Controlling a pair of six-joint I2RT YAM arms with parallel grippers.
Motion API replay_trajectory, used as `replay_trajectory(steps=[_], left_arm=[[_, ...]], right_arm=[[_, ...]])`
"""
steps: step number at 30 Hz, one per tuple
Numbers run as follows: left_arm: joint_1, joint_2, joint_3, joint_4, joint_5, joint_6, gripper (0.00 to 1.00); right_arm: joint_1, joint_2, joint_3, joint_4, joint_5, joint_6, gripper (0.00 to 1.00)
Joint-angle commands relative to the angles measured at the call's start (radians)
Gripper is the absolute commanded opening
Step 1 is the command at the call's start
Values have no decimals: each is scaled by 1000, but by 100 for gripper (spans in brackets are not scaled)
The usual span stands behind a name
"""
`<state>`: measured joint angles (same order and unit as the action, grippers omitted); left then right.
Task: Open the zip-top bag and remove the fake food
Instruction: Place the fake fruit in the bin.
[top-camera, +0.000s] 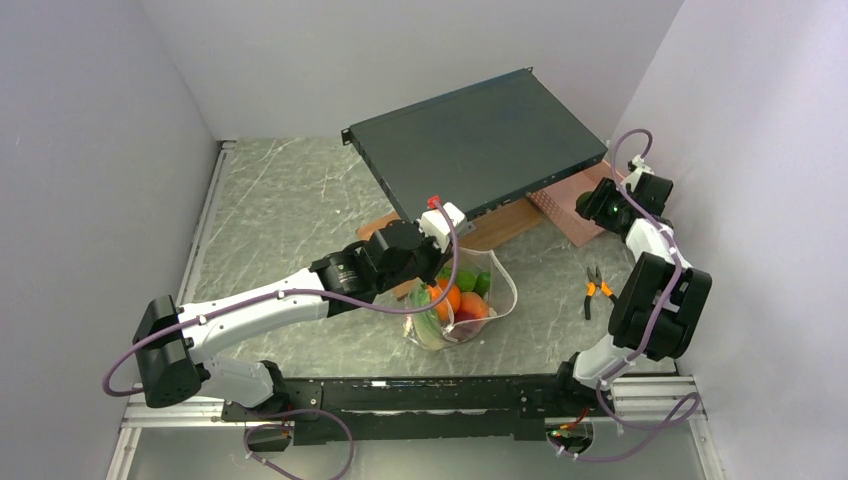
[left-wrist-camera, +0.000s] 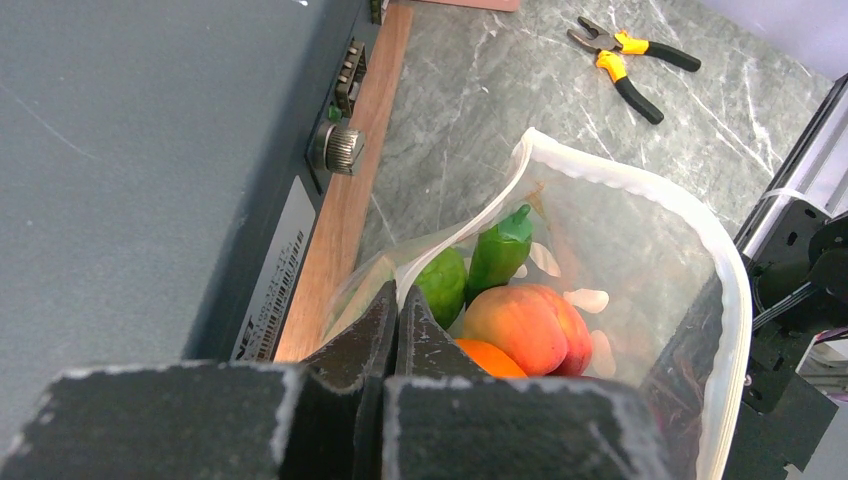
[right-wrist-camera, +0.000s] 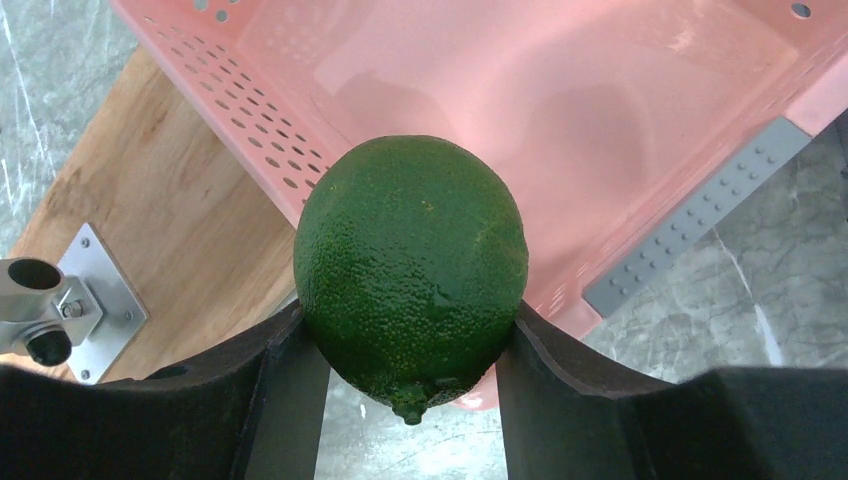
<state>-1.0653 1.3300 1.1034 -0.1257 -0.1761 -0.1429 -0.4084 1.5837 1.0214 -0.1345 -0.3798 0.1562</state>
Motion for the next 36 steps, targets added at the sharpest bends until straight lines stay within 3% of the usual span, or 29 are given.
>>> replay_trajectory(steps=[1, 7, 15, 29, 36], left_arm=[[24, -4, 20, 61, -22, 2, 0], [23, -1, 19, 63, -20, -3, 0], [24, -3, 19, 61, -22, -6, 0], [24, -6, 8, 69, -7, -12, 0], [24, -2, 10, 72, 8, -12, 0]], right_arm=[[-8, 26, 66, 4, -25, -28, 42], [-11, 47, 77, -16, -45, -43, 59], [-14, 45, 70, -36, -62, -54, 72], [-25, -114, -24, -64, -114, -124, 73], [-27, -232, -94, -106, -231, -212, 73]])
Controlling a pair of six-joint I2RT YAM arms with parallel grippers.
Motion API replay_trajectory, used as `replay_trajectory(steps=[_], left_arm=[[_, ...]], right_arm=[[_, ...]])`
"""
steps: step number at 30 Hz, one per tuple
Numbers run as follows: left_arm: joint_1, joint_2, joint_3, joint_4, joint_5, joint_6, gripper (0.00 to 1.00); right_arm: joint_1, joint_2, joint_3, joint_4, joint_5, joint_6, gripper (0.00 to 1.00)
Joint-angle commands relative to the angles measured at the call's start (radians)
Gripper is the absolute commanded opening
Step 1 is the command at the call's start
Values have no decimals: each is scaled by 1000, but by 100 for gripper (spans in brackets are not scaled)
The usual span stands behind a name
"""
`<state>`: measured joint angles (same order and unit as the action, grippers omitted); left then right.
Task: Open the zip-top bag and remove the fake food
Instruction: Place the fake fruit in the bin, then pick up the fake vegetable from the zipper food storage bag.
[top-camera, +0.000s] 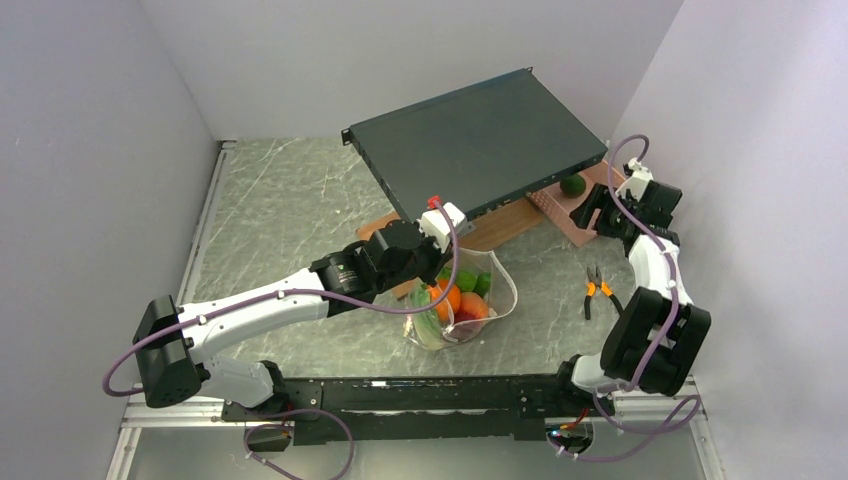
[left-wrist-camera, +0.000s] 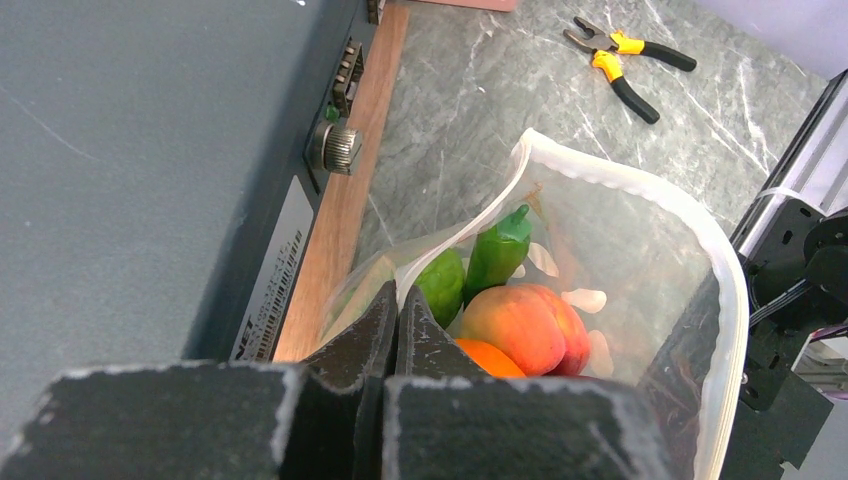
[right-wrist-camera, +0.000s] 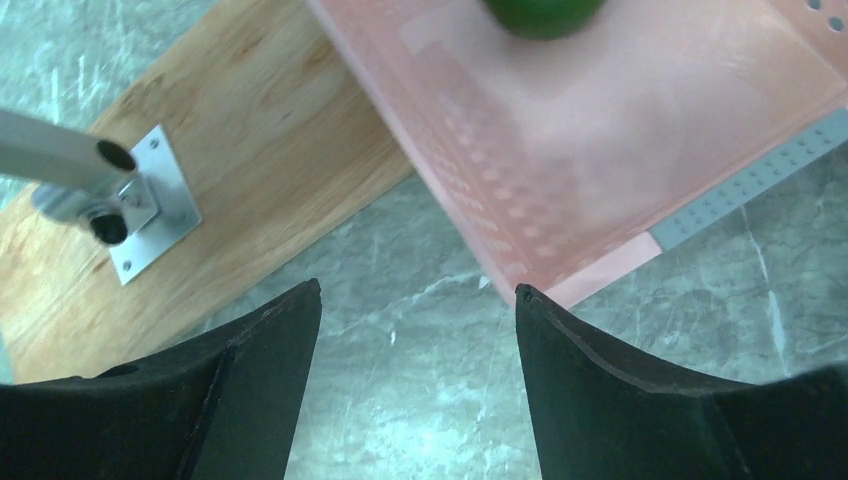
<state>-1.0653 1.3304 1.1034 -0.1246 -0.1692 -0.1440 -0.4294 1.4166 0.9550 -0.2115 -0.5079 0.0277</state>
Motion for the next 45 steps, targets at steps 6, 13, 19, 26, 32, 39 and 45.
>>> replay_trajectory(steps=[6, 13, 19, 26, 32, 39, 45], left_arm=[[24, 1, 9, 75, 26, -12, 0], [24, 0, 7, 85, 50, -12, 0], [24, 5, 11, 88, 64, -18, 0], [24, 8, 11, 94, 82, -33, 0], [24, 4, 4, 111, 97, -51, 0], [24, 4, 3, 110, 102, -60, 0], [24, 2, -2, 111, 110, -69, 0]], right_arm=[[-5, -152, -61, -152, -318, -235, 76], [-1, -256, -94, -289, -495, -372, 78], [14, -307, -51, -541, -657, -643, 79], [26, -346, 42, -900, -795, -1050, 80], [72, -364, 91, -1076, -823, -1303, 81], [214, -435, 126, -1061, -827, -1368, 80], [392, -570, 60, -739, -773, -1026, 72]])
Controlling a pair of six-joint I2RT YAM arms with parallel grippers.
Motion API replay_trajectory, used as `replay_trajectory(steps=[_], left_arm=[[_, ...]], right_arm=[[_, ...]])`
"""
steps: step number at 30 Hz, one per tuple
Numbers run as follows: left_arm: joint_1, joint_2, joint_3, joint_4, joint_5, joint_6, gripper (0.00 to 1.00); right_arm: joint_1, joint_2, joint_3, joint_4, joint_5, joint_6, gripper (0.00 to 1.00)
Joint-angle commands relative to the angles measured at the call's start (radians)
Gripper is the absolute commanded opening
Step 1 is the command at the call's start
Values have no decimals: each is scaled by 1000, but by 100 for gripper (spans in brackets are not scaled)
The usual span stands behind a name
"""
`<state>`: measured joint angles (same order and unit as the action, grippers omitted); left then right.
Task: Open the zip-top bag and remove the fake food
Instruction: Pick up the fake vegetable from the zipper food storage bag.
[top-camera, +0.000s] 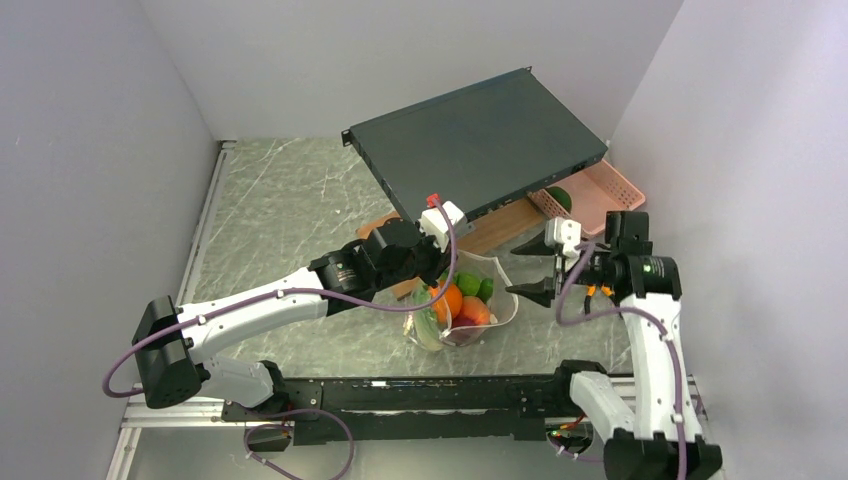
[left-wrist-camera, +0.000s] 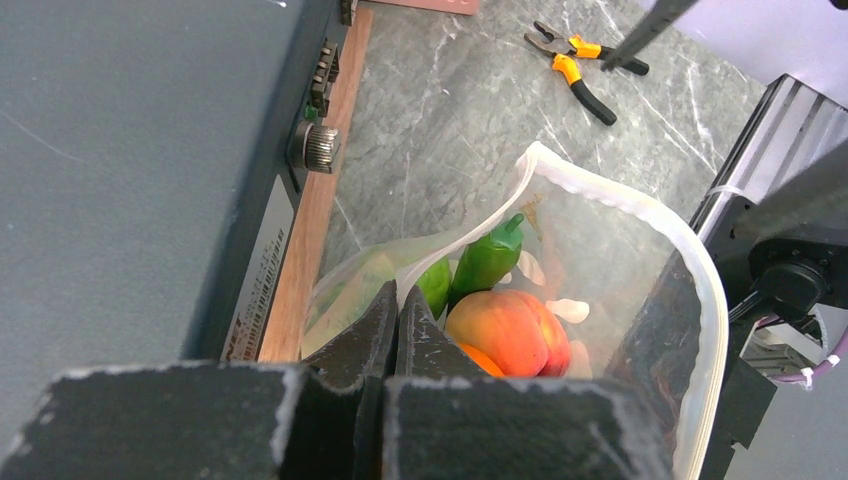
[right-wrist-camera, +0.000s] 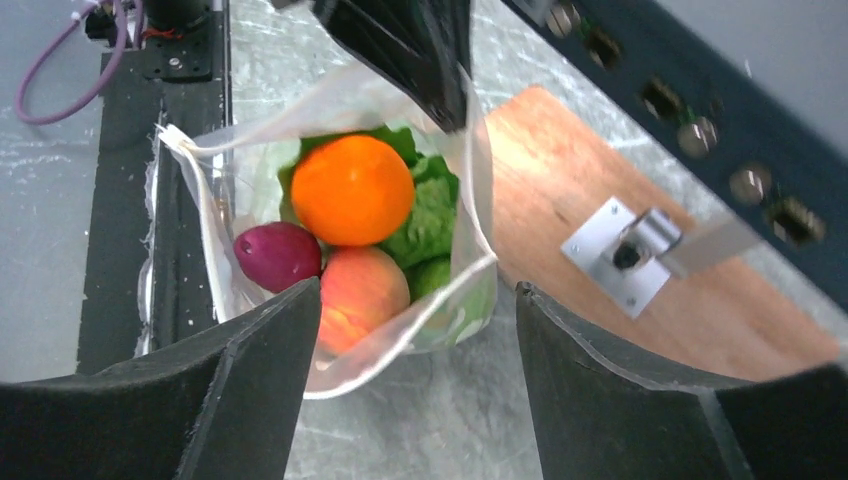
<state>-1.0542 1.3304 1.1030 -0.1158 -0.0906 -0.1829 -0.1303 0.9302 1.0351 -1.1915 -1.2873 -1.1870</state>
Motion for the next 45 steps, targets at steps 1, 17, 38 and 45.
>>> replay_trajectory(steps=[1, 17, 38, 45], left_arm=[[13, 2, -2, 103, 33, -31, 0], [12, 16, 15, 90, 61, -32, 0], [13, 15, 11, 97, 81, -14, 0], [12, 15, 9, 100, 81, -13, 0]], right_arm=[[121, -105, -42, 304, 29, 240, 71], [499, -39, -94, 322, 297, 29, 31], [747, 47, -89, 117, 454, -328, 29], [778, 51, -103, 91, 445, -389, 39]])
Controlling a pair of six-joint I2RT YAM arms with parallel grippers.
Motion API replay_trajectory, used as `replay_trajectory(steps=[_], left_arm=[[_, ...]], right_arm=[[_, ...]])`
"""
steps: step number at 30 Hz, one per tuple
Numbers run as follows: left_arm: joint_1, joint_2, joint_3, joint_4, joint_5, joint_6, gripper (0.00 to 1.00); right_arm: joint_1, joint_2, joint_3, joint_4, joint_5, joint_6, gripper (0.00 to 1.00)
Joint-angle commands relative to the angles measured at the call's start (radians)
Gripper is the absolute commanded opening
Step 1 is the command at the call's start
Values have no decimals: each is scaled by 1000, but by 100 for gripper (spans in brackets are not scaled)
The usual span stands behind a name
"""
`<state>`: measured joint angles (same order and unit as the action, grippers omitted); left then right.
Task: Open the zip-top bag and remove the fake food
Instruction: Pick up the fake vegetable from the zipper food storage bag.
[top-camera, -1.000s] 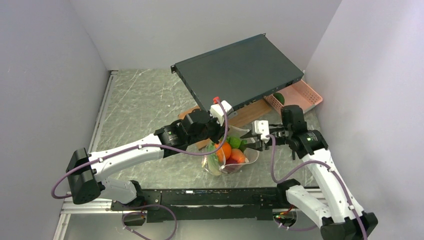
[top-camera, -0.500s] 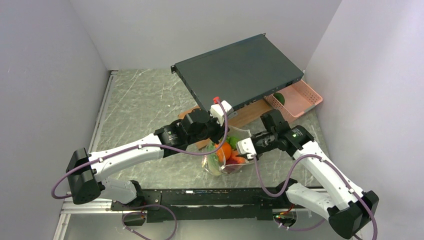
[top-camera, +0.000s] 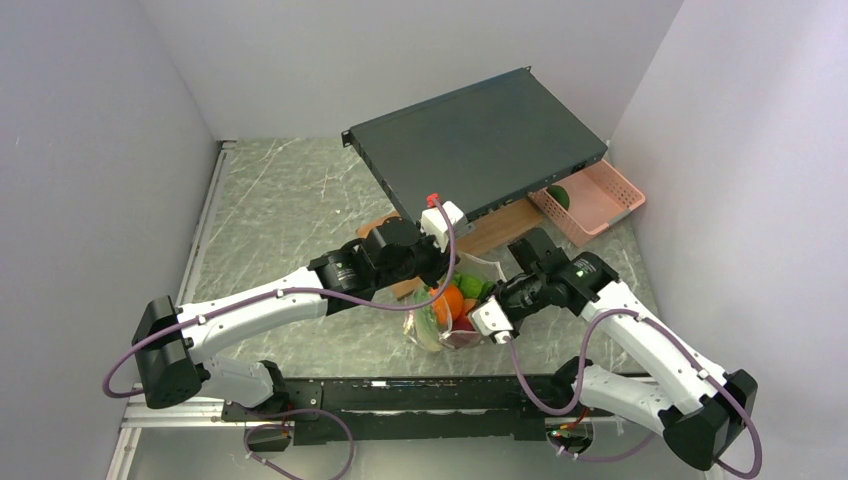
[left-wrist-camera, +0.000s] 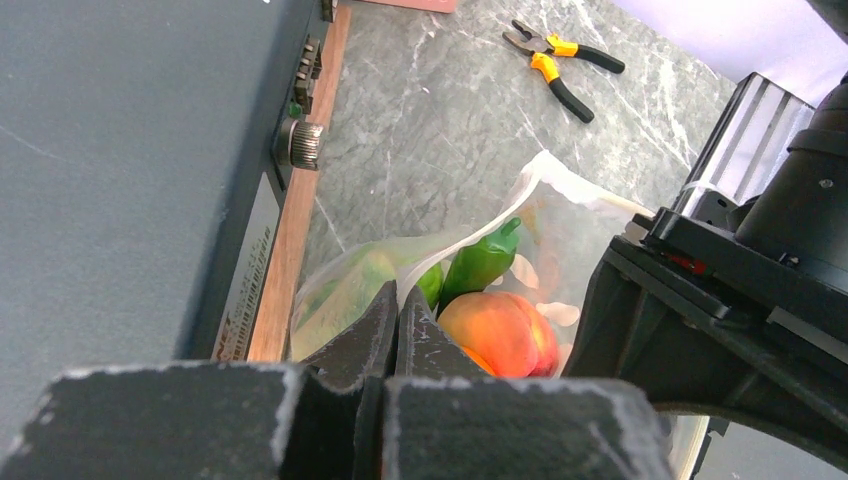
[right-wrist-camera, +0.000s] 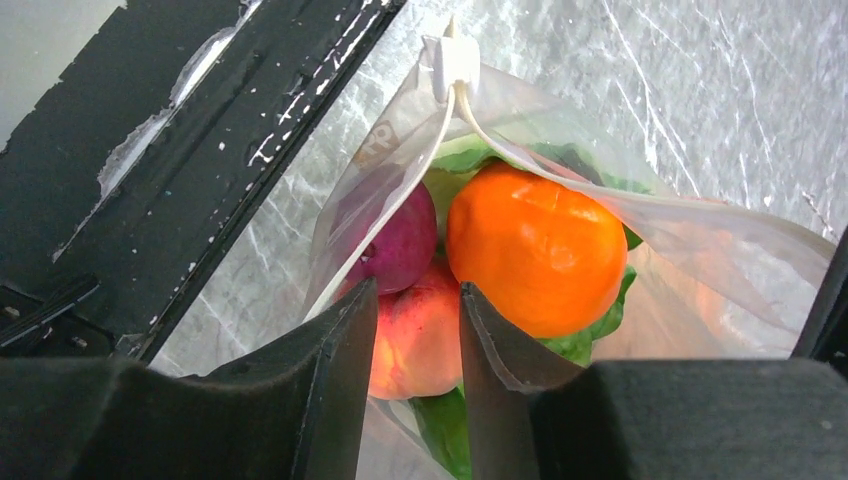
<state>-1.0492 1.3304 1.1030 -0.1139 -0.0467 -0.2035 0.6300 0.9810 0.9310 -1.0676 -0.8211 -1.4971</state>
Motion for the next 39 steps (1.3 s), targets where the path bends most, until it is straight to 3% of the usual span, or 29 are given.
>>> replay_trajectory(steps=[1, 30, 39], left_arm=[[8, 15, 10, 98, 38, 7, 0], [8, 11, 7, 99, 59, 4, 0], [8, 13, 12, 98, 71, 7, 0]], right_arm=[[21, 0, -2, -31, -21, -81, 41], [102, 28, -9, -96, -21, -167, 57], [122, 48, -63, 47, -7, -82, 58]])
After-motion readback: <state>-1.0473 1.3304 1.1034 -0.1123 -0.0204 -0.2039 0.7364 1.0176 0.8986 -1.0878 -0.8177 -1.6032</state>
